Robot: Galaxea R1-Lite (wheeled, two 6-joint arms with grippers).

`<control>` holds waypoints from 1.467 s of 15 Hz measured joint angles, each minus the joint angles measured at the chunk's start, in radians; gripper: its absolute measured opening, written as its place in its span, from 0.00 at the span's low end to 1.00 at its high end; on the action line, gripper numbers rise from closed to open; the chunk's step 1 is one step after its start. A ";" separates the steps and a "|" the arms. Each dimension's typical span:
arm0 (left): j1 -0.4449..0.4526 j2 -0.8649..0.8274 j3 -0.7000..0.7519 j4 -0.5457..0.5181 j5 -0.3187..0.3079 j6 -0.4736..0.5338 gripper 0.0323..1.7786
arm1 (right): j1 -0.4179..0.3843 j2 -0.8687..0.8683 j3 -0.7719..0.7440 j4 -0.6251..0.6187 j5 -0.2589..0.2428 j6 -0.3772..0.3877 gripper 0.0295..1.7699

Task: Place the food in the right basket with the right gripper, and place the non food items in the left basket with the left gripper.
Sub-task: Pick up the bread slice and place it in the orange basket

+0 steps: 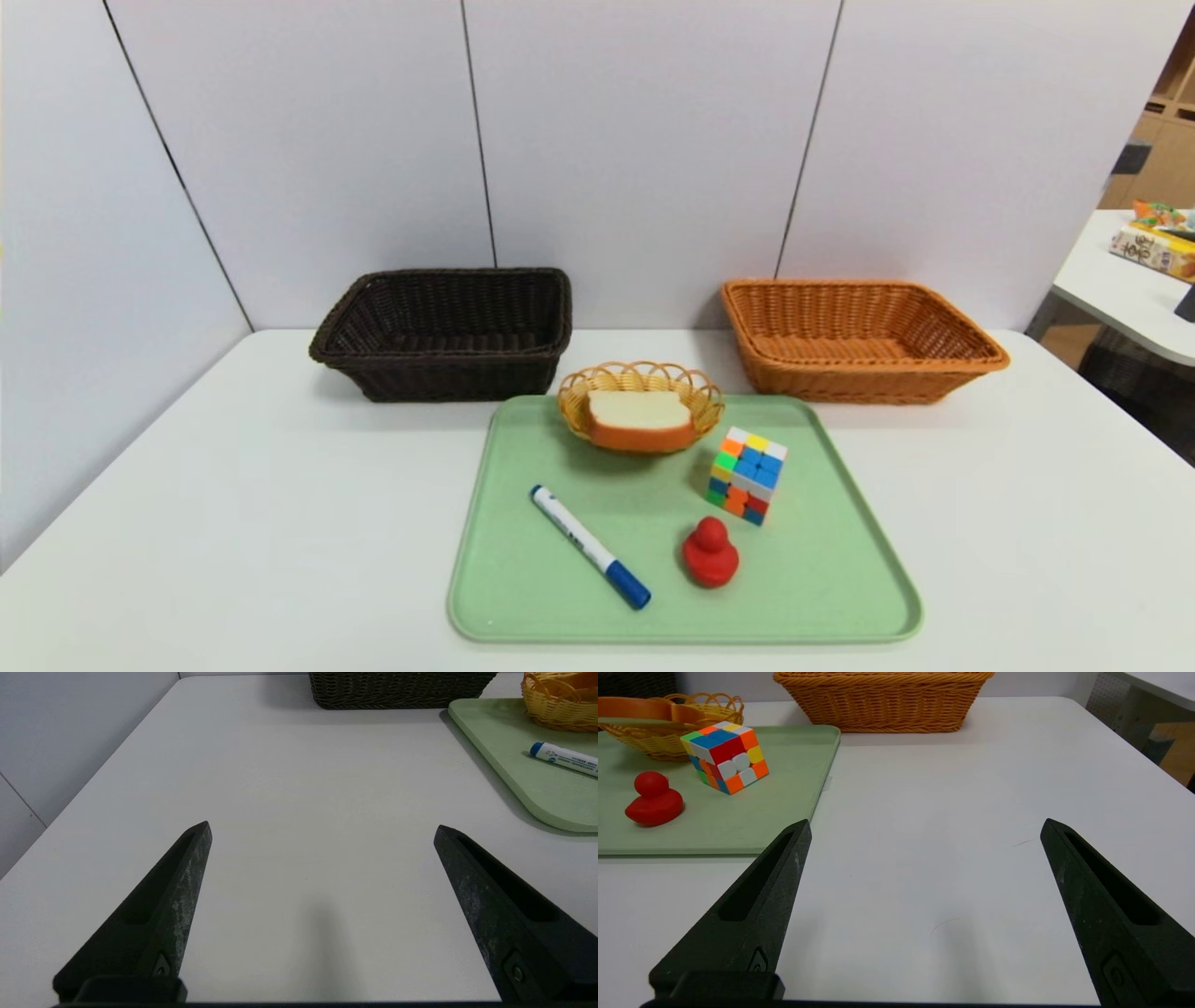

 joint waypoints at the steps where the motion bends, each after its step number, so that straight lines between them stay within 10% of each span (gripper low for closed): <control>1: 0.000 0.000 0.000 0.000 0.000 0.000 0.95 | 0.000 0.000 0.000 0.000 0.000 -0.001 0.96; 17: 0.000 0.000 0.000 0.001 -0.002 0.037 0.95 | 0.000 0.000 0.000 -0.004 0.000 -0.018 0.96; 22: 0.000 0.042 -0.133 0.041 -0.099 0.103 0.95 | -0.001 0.031 -0.113 0.033 0.060 -0.050 0.96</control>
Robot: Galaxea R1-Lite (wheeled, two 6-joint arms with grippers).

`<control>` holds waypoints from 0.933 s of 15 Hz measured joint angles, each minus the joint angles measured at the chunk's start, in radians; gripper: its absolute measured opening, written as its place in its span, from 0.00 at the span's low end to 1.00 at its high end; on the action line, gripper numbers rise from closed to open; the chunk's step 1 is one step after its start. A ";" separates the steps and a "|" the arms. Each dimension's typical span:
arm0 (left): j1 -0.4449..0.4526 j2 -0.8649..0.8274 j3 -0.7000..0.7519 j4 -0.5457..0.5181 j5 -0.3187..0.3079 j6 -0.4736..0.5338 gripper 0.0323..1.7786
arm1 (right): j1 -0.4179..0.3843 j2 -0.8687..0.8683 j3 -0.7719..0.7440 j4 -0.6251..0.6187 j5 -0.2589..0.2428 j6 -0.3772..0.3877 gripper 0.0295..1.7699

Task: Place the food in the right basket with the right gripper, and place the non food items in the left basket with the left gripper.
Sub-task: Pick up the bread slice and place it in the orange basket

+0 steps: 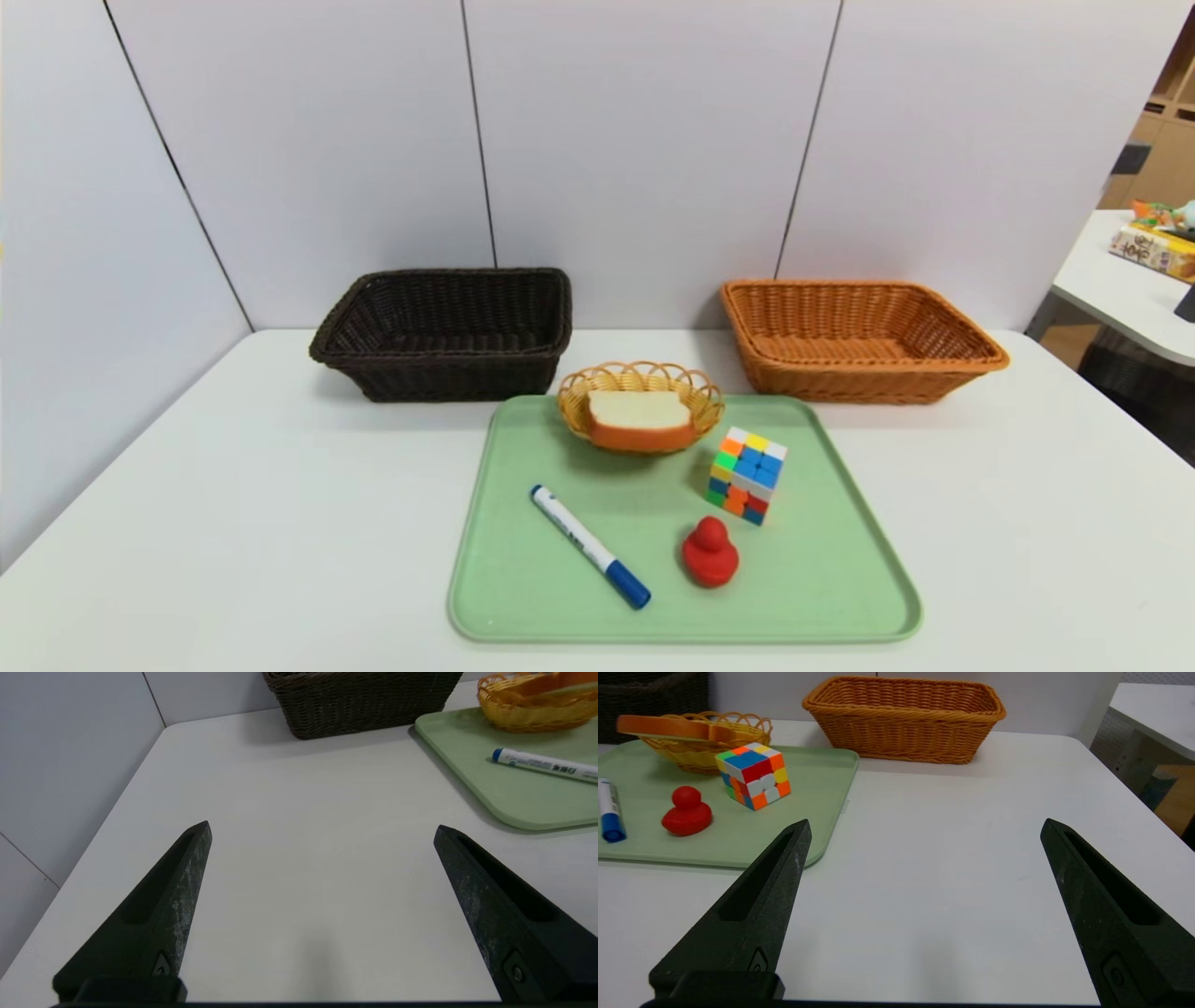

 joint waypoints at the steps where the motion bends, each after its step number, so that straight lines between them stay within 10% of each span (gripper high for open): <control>1: 0.001 0.031 -0.051 0.008 -0.024 -0.003 0.95 | 0.000 0.029 -0.049 0.010 0.017 0.000 0.96; 14: -0.001 0.681 -0.707 -0.031 -0.077 0.034 0.95 | -0.003 0.641 -0.764 0.032 0.174 -0.113 0.96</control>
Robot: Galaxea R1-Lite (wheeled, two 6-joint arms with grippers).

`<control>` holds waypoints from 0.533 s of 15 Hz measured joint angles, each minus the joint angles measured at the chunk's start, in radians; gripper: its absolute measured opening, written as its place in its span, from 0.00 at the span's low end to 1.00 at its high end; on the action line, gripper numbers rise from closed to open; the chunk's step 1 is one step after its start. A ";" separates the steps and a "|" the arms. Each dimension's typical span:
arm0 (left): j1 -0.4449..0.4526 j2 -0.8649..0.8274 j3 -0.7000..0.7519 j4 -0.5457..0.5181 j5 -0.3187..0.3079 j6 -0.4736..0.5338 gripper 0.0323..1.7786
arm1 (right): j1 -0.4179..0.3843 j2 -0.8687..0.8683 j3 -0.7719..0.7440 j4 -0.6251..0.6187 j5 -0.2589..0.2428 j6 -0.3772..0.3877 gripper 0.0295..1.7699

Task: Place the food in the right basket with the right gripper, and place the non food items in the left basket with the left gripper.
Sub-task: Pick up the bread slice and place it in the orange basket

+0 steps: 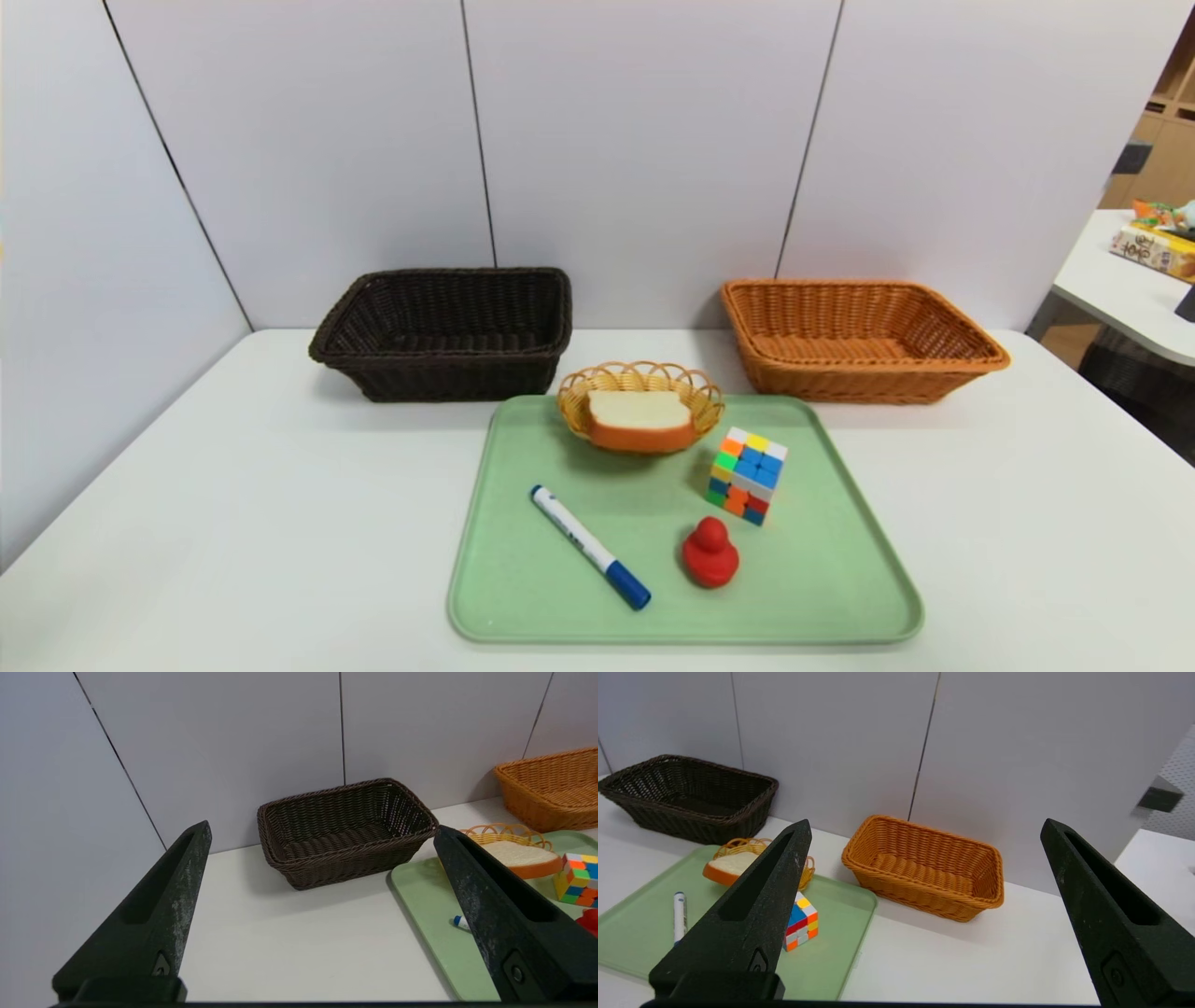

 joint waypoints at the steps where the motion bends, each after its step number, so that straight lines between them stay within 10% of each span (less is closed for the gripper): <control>1: 0.000 0.030 0.002 0.000 0.002 0.008 0.95 | 0.001 0.040 -0.013 -0.006 0.019 -0.002 0.96; 8: -0.005 0.176 0.135 -0.069 0.031 0.006 0.95 | 0.183 0.253 -0.016 -0.029 0.027 0.004 0.96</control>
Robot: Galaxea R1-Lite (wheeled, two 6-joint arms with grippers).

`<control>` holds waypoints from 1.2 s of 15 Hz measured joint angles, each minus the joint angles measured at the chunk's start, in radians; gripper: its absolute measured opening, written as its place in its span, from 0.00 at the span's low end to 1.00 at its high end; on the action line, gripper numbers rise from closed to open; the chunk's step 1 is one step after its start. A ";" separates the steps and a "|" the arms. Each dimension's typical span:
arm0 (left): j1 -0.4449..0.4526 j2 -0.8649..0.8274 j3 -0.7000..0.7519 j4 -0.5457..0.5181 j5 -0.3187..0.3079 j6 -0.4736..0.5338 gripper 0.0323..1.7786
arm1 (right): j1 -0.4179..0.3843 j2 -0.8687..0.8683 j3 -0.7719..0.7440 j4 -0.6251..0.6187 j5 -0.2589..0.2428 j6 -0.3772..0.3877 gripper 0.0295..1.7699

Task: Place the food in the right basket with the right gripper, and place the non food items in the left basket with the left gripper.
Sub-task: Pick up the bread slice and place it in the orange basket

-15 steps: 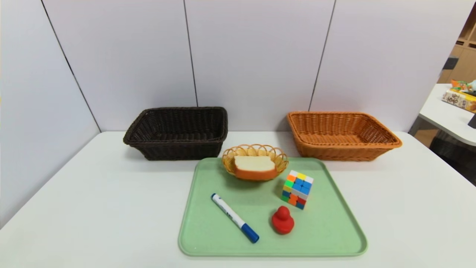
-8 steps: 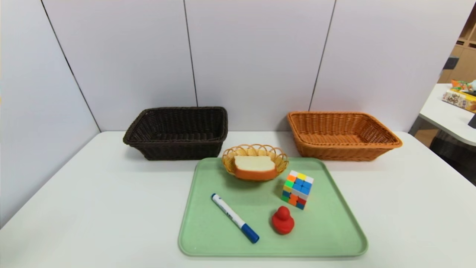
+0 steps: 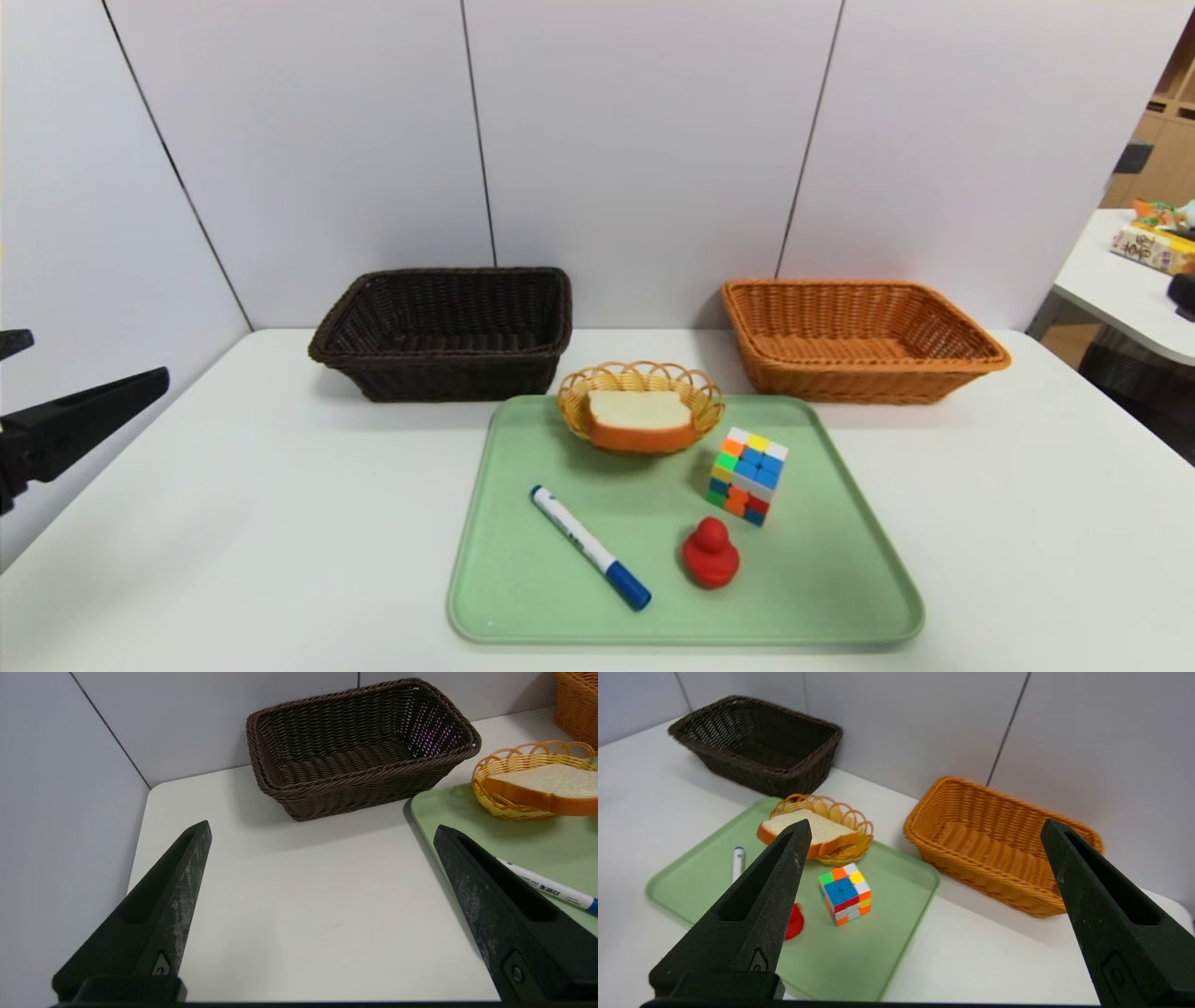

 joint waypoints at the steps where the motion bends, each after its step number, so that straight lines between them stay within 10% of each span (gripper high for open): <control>1: -0.004 0.027 0.014 -0.040 0.001 0.000 0.95 | 0.038 0.023 0.011 -0.014 -0.009 -0.001 0.96; 10: -0.216 0.128 0.147 -0.155 0.128 -0.030 0.95 | 0.378 0.223 0.109 -0.153 -0.187 -0.051 0.96; 18: -0.230 0.132 0.162 -0.156 0.129 -0.037 0.95 | 0.461 0.452 -0.094 -0.093 -0.244 -0.341 0.96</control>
